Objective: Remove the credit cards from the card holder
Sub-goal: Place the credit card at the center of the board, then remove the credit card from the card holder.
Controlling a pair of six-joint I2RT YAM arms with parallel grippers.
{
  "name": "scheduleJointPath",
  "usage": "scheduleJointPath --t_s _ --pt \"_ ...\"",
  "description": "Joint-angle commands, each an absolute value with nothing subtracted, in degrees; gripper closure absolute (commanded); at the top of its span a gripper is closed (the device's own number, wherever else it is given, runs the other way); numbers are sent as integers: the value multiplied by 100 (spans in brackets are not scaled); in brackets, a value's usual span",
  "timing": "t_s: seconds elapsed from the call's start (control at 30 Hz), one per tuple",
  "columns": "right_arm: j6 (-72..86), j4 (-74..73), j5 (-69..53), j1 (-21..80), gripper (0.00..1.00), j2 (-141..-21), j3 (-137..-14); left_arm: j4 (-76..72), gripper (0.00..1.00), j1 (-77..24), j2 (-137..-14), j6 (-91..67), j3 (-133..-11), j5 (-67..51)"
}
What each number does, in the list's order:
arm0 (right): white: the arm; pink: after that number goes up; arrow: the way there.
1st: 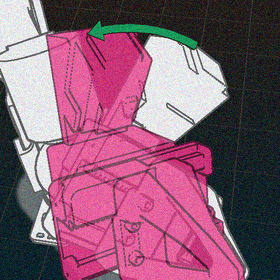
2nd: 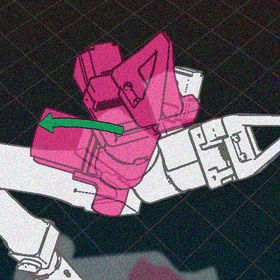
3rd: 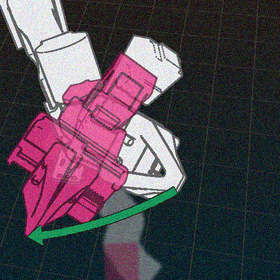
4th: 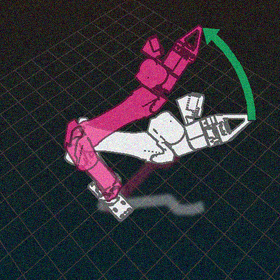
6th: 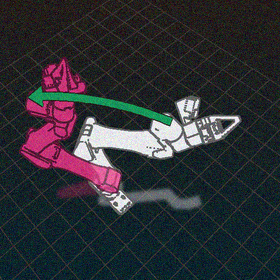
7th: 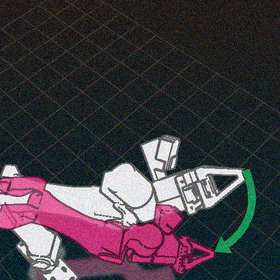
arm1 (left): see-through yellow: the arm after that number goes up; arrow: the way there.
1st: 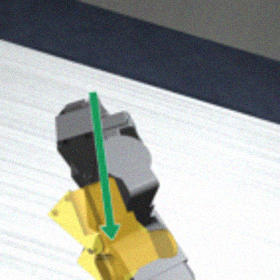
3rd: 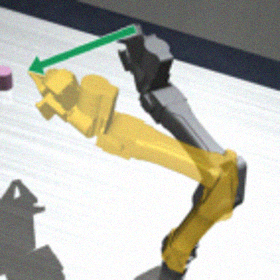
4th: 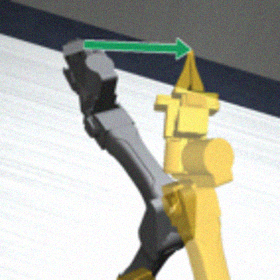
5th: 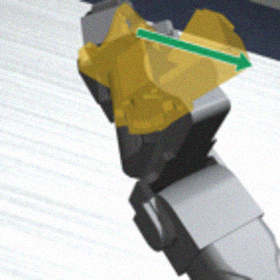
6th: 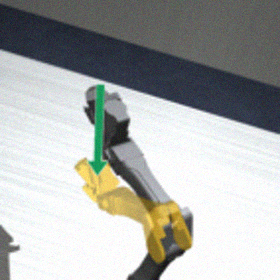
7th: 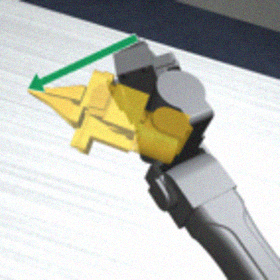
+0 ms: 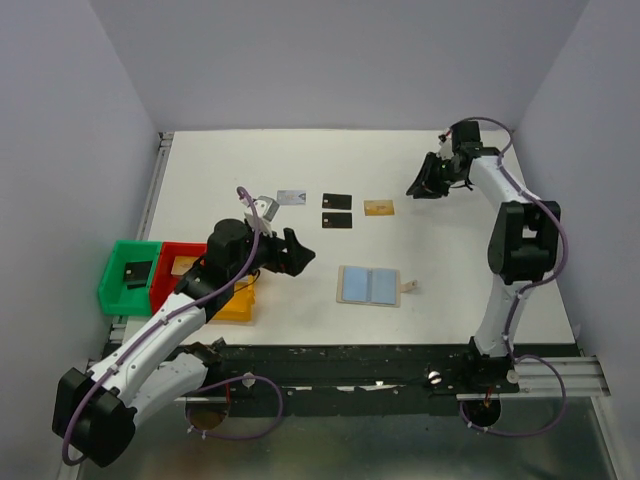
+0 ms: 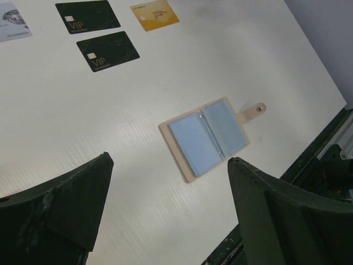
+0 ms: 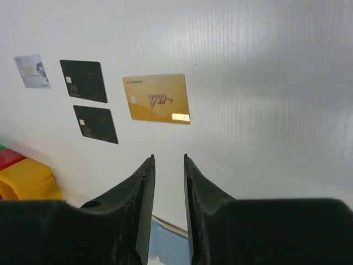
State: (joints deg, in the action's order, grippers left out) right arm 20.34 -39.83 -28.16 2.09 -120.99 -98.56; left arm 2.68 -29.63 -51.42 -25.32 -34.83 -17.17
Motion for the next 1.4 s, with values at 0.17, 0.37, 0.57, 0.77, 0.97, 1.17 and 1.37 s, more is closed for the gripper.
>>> scheduleJointPath --t_s 0.17,0.37,0.57,0.77,0.97,1.17,1.37 --pt "1669 -2891 1387 2047 59 -8871 -7604 1387 1 -3234 -5370 -2627 -3761 279" --pt "2293 -2936 871 2180 48 -7631 -6270 1643 1 -3410 -5212 -3085 -3884 1133" --pt "2408 -2918 238 2215 8 -6874 -4985 1652 1 -3743 -5563 -3032 -4174 1020" --pt "2584 -2576 -191 2215 7 -6627 -3921 1179 1 -4359 -6055 -3550 -4131 1002" --pt "2689 -2540 -272 2215 16 -6767 -3709 1064 1 -4552 -6460 -3718 -4236 791" --pt "2874 -2224 -606 2215 28 -7031 -3498 818 3 -4649 -6609 -3806 -4201 554" --pt "3041 -2057 -624 2215 45 -7304 -3402 668 5 -4720 -6811 -3692 -4289 273"
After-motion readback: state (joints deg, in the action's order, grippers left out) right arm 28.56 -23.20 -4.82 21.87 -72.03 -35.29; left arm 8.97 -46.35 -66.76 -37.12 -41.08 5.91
